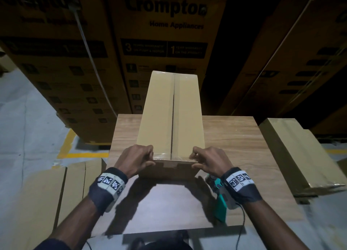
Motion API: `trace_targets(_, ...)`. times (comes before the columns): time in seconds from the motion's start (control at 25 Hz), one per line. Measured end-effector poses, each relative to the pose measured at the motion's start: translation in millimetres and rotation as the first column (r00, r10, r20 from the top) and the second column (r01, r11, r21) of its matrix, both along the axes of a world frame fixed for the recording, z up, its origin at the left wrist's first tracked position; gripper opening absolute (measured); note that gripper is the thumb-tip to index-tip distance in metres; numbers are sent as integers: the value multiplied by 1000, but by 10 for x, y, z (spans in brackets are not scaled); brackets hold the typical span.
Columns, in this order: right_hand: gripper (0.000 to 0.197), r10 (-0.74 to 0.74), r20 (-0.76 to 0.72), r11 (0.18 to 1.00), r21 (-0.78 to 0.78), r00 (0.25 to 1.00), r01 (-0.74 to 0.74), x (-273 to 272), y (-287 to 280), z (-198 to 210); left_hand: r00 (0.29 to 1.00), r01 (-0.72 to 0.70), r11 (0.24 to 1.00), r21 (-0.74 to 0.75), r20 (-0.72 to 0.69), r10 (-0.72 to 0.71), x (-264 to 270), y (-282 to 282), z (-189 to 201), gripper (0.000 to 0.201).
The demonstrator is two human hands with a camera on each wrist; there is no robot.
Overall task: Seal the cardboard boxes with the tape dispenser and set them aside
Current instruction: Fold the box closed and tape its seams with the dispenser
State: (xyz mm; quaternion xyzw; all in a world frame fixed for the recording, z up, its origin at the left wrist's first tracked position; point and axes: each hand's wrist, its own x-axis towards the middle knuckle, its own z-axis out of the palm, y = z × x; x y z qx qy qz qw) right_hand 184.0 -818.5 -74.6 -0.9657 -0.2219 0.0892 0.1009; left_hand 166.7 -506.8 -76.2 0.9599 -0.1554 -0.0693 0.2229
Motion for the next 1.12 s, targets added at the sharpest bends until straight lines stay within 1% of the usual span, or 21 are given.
trace_targets(0.08, 40, -30, -7, 1000, 2, 1000, 30, -2, -171, -30, 998, -31, 999, 12, 47, 31, -43, 213, -17, 36)
trace_targets(0.12, 43, -41, -11, 999, 15, 999, 41, 5, -207, -45, 997, -58, 998, -12, 52, 59, -46, 292, -34, 37)
trace_targets(0.24, 48, -75, -52, 994, 76, 996, 79, 18, -227, -68, 991, -135, 975, -175, -31, 131, 38, 436, -133, 43)
trace_targets(0.32, 47, -90, -78, 987, 124, 993, 99, 39, -229, -85, 988, -151, 952, -267, -73, 136, 120, 482, -191, 46)
trace_targets(0.44, 42, -134, -44, 968, 208, 990, 141, 32, -225, -170, 991, -121, 949, -291, -93, 98, 198, 510, -250, 50)
trace_targets(0.52, 52, -167, -36, 961, 217, 985, 171, 4, -207, -276, 989, -124, 951, -283, -119, 93, 223, 516, -242, 50)
trace_targets(0.56, 62, -187, -72, 955, 220, 980, 198, -17, -202, -308, 985, -133, 948, -290, -143, 95, 221, 523, -210, 51)
trace_targets(0.64, 89, -191, -174, 939, 253, 966, 232, -57, -239, -338, 978, -170, 919, -355, -179, 111, 167, 544, -129, 55)
trace_targets(0.68, 102, -199, -196, 910, 327, 960, 255, -84, -266, -315, 974, -205, 894, -398, -169, 148, 131, 542, -93, 54)
trace_targets(0.72, 107, -241, -196, 834, 458, 951, 306, -101, -269, -277, 965, -263, 855, -446, -134, 227, 114, 536, -60, 51)
trace_targets(0.76, 104, -327, -202, 683, 625, 923, 379, -102, -247, -243, 938, -339, 795, -503, -114, 327, 122, 517, -50, 46)
trace_targets(0.8, 98, -420, -261, 462, 763, 869, 452, -67, -197, -205, 898, -424, 712, -559, -158, 410, 170, 503, -72, 45)
trace_targets(0.84, 96, -460, -376, 245, 817, 805, 522, 0, -129, -182, 848, -520, 616, -592, -273, 453, 239, 476, -104, 53)
trace_targets(0.88, 101, -443, -510, 88, 793, 737, 602, 96, -44, -165, 782, -623, 525, -580, -437, 445, 329, 423, -131, 70)
trace_targets(0.92, 110, -396, -632, 18, 720, 666, 694, 182, 49, -138, 699, -713, 457, -532, -590, 404, 413, 363, -179, 91)
trace_targets(0.96, 118, -329, -717, 21, 646, 615, 763, 246, 155, -83, 623, -775, 410, -481, -694, 362, 495, 295, -226, 109)
trace_targets(1.0, 115, -276, -771, 57, 583, 574, 810, 301, 258, -46, 573, -809, 375, -453, -751, 329, 570, 238, -271, 122)
trace_targets(1.04, 101, -235, -801, 100, 544, 551, 833, 337, 362, -1, 565, -815, 350, -462, -768, 301, 621, 178, -301, 125)
trace_targets(1.08, 88, -206, -810, 154, 527, 549, 836, 357, 436, 71, 579, -805, 343, -483, -765, 283, 641, 108, -298, 120)
trace_targets(1.12, 82, -200, -811, 225, 509, 551, 831, 398, 469, 86, 586, -800, 342, -493, -763, 272, 636, 51, -299, 111)
